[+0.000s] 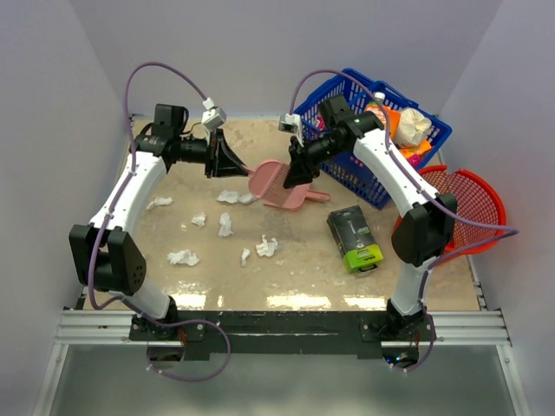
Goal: Sweep away the paper scraps from the table
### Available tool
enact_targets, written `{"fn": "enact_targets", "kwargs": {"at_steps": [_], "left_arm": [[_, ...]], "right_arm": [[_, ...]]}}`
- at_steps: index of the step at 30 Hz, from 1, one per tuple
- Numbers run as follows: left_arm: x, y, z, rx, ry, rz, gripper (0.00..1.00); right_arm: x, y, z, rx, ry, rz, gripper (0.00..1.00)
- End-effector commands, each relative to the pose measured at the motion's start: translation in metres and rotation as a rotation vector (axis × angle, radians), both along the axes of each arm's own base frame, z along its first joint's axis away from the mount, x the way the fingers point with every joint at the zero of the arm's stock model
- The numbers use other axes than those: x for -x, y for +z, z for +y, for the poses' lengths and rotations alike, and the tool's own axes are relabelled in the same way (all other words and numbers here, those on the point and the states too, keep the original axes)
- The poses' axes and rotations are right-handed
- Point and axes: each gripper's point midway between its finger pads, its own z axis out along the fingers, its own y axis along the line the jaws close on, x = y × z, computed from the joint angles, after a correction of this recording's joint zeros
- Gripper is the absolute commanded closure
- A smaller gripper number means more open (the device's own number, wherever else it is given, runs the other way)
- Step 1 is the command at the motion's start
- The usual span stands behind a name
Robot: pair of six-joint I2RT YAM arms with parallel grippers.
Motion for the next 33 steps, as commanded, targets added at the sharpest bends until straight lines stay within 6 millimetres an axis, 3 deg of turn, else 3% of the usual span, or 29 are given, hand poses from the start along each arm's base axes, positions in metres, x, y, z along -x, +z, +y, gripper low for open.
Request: {"fn": "enact_targets", "kwargs": {"at_steps": [1,2,3,5,6,7,8,10,11,15,18,19,23,25,26,33], "left_arm": [[0.006,-0.006,0.004,-0.026,0.001,-0.002,1.0],[0.009,-0.01,0.009,-0.051,0.018,0.024,1.0],[0.009,-0.012,0.014,-0.071,0.031,0.017,1.0],[0.005,-0.018,0.031,-0.131,0.094,-0.01,1.0],[0.004,-0.024,0.043,-0.157,0.156,0.016,1.0],[-0.006,-0.025,0.05,-0.17,0.209,-0.014,1.0],[-0.007,-0.038,0.056,-0.191,0.26,0.019,1.0],[-0.02,-0.036,0.07,-0.226,0.384,-0.031,1.0],[-0.021,-0.047,0.075,-0.247,0.426,-0.017,1.0],[-0.045,-0.041,0.112,-0.353,0.718,-0.065,1.0],[-0.067,-0.022,0.146,-0.409,0.919,-0.151,1.0],[-0.071,-0.014,0.153,-0.411,0.962,-0.17,1.0],[-0.076,0.011,0.159,-0.389,1.019,-0.216,1.0],[-0.077,0.01,0.159,-0.383,1.028,-0.188,1.0],[-0.077,0.01,0.157,-0.376,1.02,-0.185,1.0],[-0.093,0.006,0.189,-0.339,1.105,-0.153,1.0]], "right_arm": [[-0.017,0.009,0.001,0.013,-0.062,-0.069,0.52],[-0.018,0.014,-0.004,0.02,-0.084,-0.095,0.47],[-0.027,0.016,-0.01,0.041,-0.125,-0.132,0.32],[-0.034,0.027,-0.018,0.054,-0.203,-0.182,0.21],[-0.044,0.023,-0.027,0.102,-0.276,-0.207,0.15],[-0.046,0.026,-0.033,0.112,-0.316,-0.212,0.13],[-0.045,0.026,-0.04,0.117,-0.339,-0.232,0.13],[-0.047,0.007,-0.052,0.178,-0.385,-0.241,0.12],[-0.05,0.004,-0.055,0.193,-0.403,-0.249,0.13],[-0.057,-0.027,-0.062,0.299,-0.386,-0.235,0.17],[-0.075,-0.031,-0.06,0.336,-0.348,-0.321,0.18],[-0.084,-0.041,-0.057,0.365,-0.315,-0.356,0.18],[-0.103,-0.071,-0.047,0.492,-0.251,-0.488,0.2],[-0.11,-0.076,-0.044,0.543,-0.247,-0.521,0.21],[-0.104,-0.093,-0.042,0.591,-0.211,-0.496,0.21],[-0.104,-0.127,-0.074,0.792,-0.192,-0.52,0.24]]}}
